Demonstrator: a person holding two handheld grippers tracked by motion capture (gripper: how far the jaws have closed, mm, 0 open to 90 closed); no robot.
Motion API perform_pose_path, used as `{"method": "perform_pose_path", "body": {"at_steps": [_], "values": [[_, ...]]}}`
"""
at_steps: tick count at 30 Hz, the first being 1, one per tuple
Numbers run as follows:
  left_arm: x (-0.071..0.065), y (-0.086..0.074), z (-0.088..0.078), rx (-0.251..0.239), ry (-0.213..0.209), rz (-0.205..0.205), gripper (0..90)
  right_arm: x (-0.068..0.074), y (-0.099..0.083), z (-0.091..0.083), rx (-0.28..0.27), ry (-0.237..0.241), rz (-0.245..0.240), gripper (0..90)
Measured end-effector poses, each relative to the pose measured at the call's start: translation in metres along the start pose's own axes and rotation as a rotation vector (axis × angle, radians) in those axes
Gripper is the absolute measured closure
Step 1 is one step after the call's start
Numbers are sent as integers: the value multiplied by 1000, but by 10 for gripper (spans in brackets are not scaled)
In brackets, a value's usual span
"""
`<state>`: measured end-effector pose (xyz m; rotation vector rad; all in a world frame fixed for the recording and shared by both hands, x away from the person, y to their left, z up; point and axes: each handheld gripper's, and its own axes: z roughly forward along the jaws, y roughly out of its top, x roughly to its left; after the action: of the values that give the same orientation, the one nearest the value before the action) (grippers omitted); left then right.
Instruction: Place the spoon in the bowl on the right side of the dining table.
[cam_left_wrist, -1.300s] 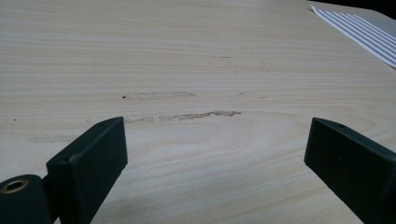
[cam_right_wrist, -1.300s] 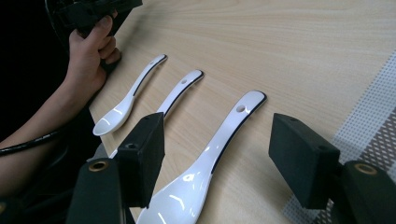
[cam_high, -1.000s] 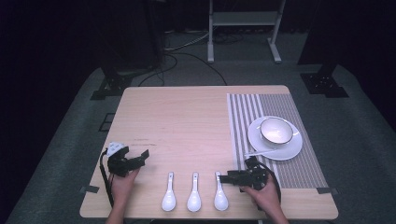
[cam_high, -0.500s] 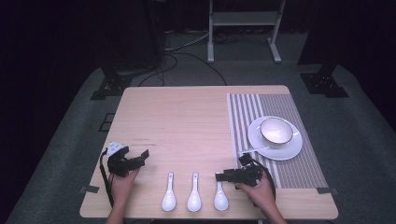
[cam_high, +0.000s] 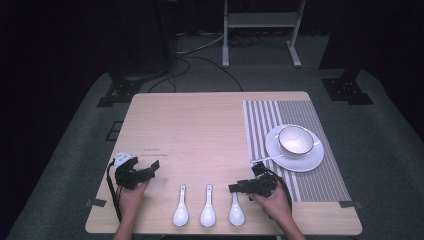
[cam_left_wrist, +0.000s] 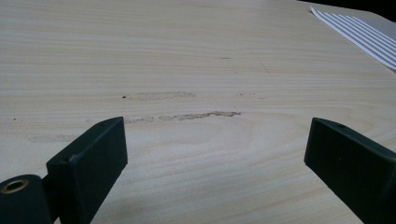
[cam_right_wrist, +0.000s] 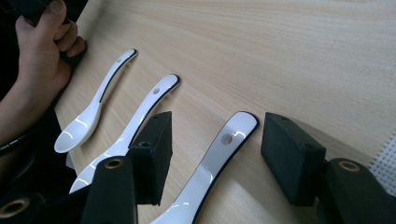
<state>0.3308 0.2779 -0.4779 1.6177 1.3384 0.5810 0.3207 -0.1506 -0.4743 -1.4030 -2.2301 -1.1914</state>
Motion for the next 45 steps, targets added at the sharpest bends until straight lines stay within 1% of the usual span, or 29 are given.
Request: {"method": "perform_pose_path", "body": {"at_steps": [2,8,12,14,18,21,27,29,31,32,33,34,37,41,45], "values": [[0,0,0,-1,-1,-2,47,2,1,1,0,-15,-5,449],[0,0,0,-1,-2,-4,47,9,1,5,6,-81,-46,512],[0,0,0,-2,-2,-3,47,15,0,6,9,-142,-81,559],[0,0,0,-1,-1,-1,47,19,0,7,14,-180,-101,587],[0,0,0,0,-1,2,47,27,1,9,42,-255,-141,629],[0,0,0,2,-1,1,47,31,3,11,64,-287,-161,641],[0,0,0,2,-3,2,47,33,5,12,99,-303,-168,741],[0,0,0,3,-3,4,47,35,6,12,114,-316,-180,737],[0,0,0,4,-2,3,47,35,7,12,130,-323,-185,752],[0,0,0,3,-2,3,47,35,8,12,136,-319,-186,771],[0,0,0,4,-2,3,47,36,8,12,146,-321,-187,831],[0,0,0,4,-2,3,47,36,8,13,154,-331,-196,845],[0,0,0,2,-2,2,47,37,10,13,169,-334,-208,843],[0,0,0,2,-3,3,47,37,11,8,149,-297,-189,850],[0,0,0,2,-4,2,47,34,14,-5,97,-219,-142,853]]}}
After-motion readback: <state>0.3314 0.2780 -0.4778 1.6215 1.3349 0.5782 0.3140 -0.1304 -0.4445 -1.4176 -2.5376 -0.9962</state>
